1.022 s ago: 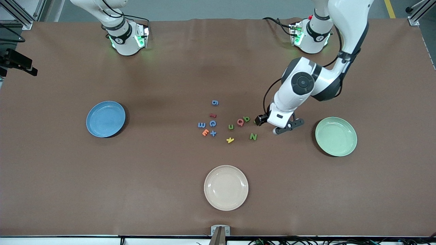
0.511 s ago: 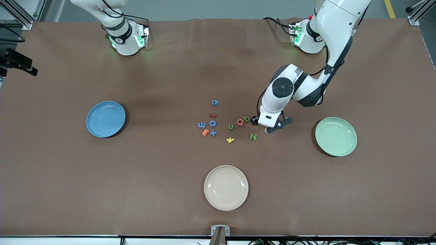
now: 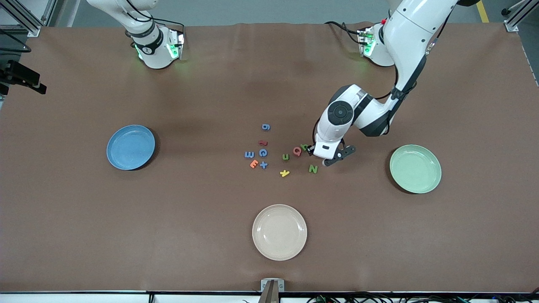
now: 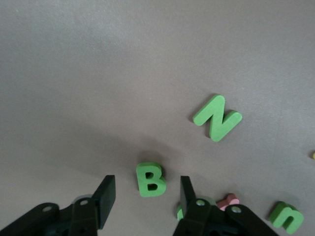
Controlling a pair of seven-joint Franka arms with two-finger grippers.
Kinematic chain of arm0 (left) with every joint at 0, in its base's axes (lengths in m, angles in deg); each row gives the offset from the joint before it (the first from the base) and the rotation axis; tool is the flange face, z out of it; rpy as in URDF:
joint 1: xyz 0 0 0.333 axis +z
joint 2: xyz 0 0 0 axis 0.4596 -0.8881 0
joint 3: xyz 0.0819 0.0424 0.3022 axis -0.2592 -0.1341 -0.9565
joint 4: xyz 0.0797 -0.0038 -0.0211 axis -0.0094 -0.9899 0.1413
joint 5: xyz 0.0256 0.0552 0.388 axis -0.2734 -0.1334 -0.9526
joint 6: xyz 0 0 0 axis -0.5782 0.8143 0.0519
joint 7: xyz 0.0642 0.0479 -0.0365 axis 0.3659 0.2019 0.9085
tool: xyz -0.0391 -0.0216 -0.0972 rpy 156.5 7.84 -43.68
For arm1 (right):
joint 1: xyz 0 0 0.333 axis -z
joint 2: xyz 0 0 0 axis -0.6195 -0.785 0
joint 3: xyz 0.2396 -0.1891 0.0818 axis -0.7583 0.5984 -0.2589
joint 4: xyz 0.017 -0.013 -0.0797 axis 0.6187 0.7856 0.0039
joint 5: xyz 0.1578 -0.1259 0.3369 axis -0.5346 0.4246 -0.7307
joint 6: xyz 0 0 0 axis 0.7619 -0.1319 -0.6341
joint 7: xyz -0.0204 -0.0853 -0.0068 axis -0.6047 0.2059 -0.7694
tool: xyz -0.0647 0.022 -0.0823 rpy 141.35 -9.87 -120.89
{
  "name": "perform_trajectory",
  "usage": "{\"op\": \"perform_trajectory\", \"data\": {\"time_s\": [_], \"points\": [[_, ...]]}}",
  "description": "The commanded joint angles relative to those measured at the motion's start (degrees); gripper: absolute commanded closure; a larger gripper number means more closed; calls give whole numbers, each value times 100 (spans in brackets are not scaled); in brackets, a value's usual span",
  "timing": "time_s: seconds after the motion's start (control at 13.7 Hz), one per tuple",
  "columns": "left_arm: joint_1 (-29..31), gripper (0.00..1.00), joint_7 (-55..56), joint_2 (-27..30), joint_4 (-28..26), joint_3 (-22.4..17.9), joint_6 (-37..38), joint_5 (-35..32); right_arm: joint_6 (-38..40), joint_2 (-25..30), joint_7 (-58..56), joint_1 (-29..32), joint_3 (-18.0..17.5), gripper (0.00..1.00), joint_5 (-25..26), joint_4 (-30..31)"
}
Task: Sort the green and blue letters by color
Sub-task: 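Reach the left gripper to the green B and grasp it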
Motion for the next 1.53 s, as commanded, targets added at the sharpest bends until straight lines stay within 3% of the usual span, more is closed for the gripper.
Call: {"op": "perform_trajectory", "data": {"time_s": [0.0,0.66,1.17,1.46], "points": [[-18,41,161,-139,113,6,-14,-152,-55,33,-1,-12,-9,0,-22,75],[-18,52,161,-359,297,-11,-14,-169,-47,59,-10,-12,-18,0,-22,67],[105,98,117,-237,262,-11,21,-380,-82,68,-10,-21,-27,0,-22,58],[368,100,-101,263,271,-20,240,-406,-82,68,-1,-12,-27,0,-22,66]]}}
